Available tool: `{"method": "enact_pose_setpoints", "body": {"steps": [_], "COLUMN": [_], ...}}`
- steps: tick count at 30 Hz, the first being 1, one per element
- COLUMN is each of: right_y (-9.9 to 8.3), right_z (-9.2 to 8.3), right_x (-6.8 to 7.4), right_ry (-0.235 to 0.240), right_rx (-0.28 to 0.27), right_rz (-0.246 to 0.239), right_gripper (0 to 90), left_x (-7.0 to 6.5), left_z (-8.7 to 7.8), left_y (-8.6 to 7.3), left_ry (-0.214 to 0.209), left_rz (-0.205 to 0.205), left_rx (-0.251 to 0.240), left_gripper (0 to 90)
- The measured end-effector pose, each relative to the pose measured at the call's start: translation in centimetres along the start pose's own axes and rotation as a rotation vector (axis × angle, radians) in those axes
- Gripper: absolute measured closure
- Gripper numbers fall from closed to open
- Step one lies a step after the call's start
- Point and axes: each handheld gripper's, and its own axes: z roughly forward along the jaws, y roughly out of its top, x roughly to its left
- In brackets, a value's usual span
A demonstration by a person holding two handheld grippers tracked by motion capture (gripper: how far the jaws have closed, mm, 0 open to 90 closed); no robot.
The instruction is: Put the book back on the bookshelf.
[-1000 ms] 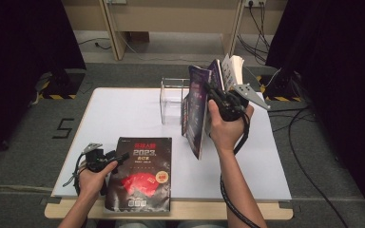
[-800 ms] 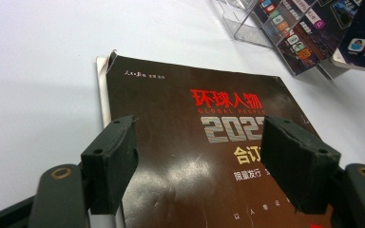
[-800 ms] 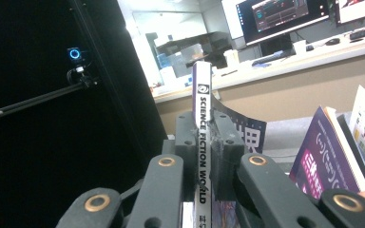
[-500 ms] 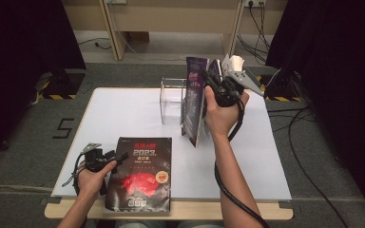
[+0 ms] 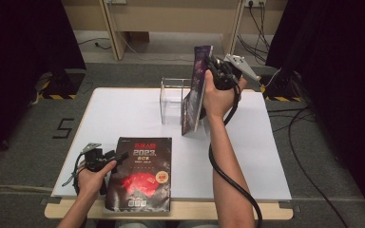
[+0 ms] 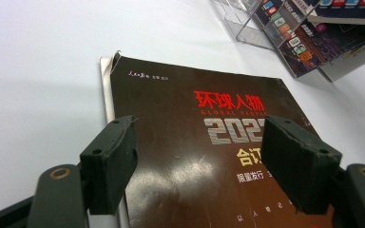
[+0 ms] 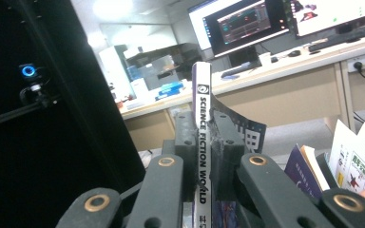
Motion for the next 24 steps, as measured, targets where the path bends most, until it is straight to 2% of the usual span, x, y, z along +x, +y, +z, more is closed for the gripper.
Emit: {"method": "enact_pose_setpoints", "body": {"steps": [5, 12, 13, 15, 18, 20, 22, 24], "right_y": [-0.5, -3.3, -3.4, -3.4, -3.5, -3.4, -3.3, -3.2], "right_z": [0.9, 1.3, 1.0, 0.6, -0.2, -1.0, -1.8, -2.5], "right_x": [-0.2, -0.5, -0.5, -0.3, -0.4, -0.4, -0.6, -0.8], "right_ry": [-0.020, -0.032, -0.029, -0.039, -0.031, -0.054, -0.055, -0.062], "right_rx": [0.005, 0.043, 0.042, 0.040, 0.059, 0.073, 0.103, 0.134], "right_rz": [-0.016, -0.056, -0.052, -0.080, -0.093, -0.110, -0.087, -0.085], "right_gripper": [83.3, 83.1, 83.1, 82.9, 82.3, 80.8, 78.4, 76.5], "left_x": [0.2, 0.1, 0.1, 0.1, 0.1, 0.0, -0.1, -0.2], "left_z": [0.0, 0.1, 0.1, 0.1, 0.2, 0.3, 0.3, 0.3], "left_y": [0.0, -0.1, -0.1, -0.1, -0.2, -0.2, -0.2, -0.2], "left_ry": [0.001, 0.002, 0.003, 0.003, 0.001, -0.002, -0.001, -0.002], "left_rz": [-0.001, -0.001, -0.003, -0.005, 0.001, -0.002, -0.001, -0.005], "left_rx": [0.001, 0.007, 0.006, 0.006, 0.011, 0.013, 0.013, 0.013], "left_gripper": [26.9, 26.9, 26.9, 26.9, 26.9, 26.9, 26.9, 26.9]}}
